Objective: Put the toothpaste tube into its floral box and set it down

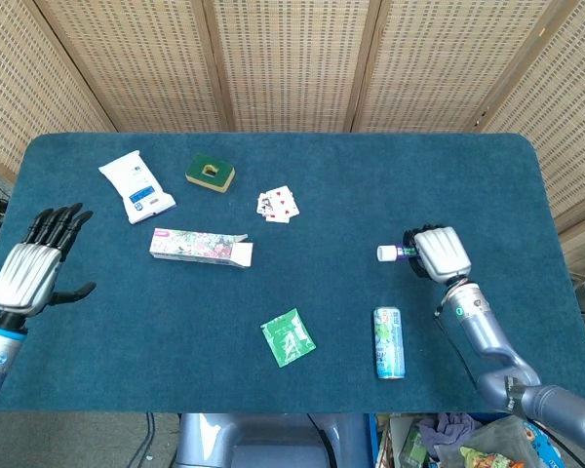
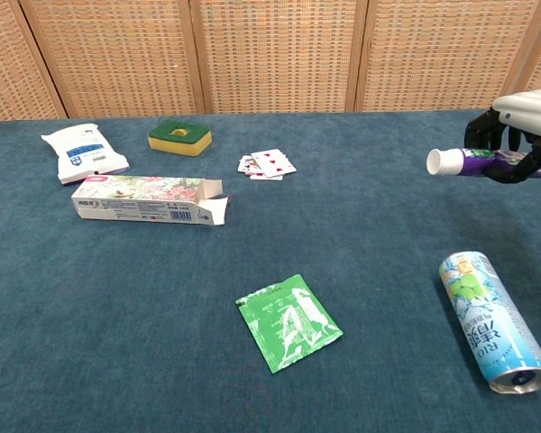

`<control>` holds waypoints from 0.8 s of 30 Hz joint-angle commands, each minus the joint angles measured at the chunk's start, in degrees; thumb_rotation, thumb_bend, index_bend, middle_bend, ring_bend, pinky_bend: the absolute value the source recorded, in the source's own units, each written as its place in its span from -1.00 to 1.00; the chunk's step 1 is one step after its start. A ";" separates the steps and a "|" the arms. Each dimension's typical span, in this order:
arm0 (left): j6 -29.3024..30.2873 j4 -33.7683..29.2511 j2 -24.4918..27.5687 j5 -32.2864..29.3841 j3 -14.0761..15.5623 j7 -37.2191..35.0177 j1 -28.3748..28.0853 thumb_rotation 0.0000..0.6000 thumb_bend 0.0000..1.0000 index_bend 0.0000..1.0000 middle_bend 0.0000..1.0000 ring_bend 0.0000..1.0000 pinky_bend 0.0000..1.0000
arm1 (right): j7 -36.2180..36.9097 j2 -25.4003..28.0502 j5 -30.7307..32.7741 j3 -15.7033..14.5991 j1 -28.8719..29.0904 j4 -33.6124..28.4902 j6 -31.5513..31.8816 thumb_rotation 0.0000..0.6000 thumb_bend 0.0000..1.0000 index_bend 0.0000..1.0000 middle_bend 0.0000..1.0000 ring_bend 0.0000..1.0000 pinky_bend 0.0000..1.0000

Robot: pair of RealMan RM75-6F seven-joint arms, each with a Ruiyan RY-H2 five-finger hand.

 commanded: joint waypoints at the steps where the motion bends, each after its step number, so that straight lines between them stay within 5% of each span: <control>1: -9.69 9.42 -3.72 3.30 -0.60 -6.05 -8.16 1.00 -0.58 -1.00 -1.00 -1.00 -1.00 | -4.10 2.83 0.13 -0.33 -1.33 -5.03 2.06 1.00 0.05 0.21 0.17 -0.18 -0.19; 9: -20.11 22.37 -12.52 6.12 1.82 -16.08 -16.50 1.00 -0.58 -1.00 -1.00 -1.00 -1.00 | -9.54 5.98 2.12 -0.58 -2.84 -11.19 3.98 1.00 0.06 0.21 0.17 -0.18 -0.19; 24: -33.10 45.03 -30.24 2.58 2.51 -15.92 -26.92 1.00 -0.58 -1.00 -1.00 -1.00 -1.00 | -10.39 6.71 4.46 -0.25 -4.21 -12.40 5.40 1.00 0.06 0.21 0.18 -0.16 -0.19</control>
